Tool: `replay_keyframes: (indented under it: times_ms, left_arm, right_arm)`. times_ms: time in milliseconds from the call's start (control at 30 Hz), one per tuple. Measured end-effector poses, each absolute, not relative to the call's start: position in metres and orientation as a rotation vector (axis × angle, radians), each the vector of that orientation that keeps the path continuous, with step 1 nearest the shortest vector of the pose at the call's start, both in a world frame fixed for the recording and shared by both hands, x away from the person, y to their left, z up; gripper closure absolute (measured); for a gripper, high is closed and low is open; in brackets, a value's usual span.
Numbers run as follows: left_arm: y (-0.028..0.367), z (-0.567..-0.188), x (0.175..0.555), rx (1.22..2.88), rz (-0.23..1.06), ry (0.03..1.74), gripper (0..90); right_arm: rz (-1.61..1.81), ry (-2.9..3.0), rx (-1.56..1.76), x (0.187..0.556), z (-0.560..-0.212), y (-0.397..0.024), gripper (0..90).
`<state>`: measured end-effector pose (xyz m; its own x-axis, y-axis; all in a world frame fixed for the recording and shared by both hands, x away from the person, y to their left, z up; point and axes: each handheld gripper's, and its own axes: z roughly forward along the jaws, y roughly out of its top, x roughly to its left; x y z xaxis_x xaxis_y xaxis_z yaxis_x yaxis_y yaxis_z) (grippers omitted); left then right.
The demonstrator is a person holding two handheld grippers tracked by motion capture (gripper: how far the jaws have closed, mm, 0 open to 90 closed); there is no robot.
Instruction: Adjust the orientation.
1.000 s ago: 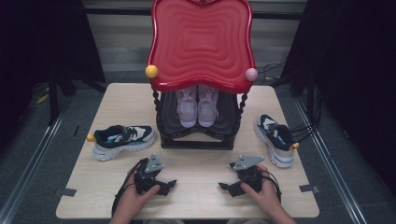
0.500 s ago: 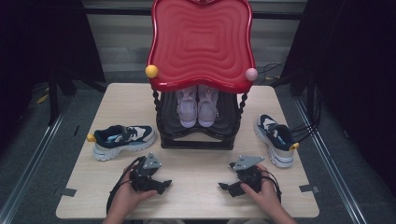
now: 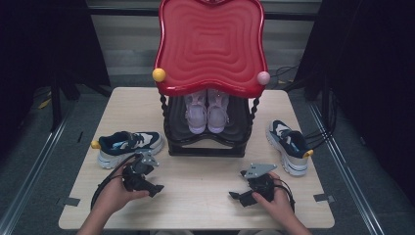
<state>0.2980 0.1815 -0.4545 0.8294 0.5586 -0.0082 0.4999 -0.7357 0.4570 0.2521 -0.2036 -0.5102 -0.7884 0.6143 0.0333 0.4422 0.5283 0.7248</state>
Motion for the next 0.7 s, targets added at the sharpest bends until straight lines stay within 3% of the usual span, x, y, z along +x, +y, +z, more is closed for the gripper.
replay_keyframes:
  times_ms: [700]
  left_arm:
    - [0.220, -0.425, 0.337, 2.636, 0.266, 0.884, 23.3]
  right_arm:
    - [1.108, 2.542, 0.894, 0.252, -0.510, -0.204, 12.8]
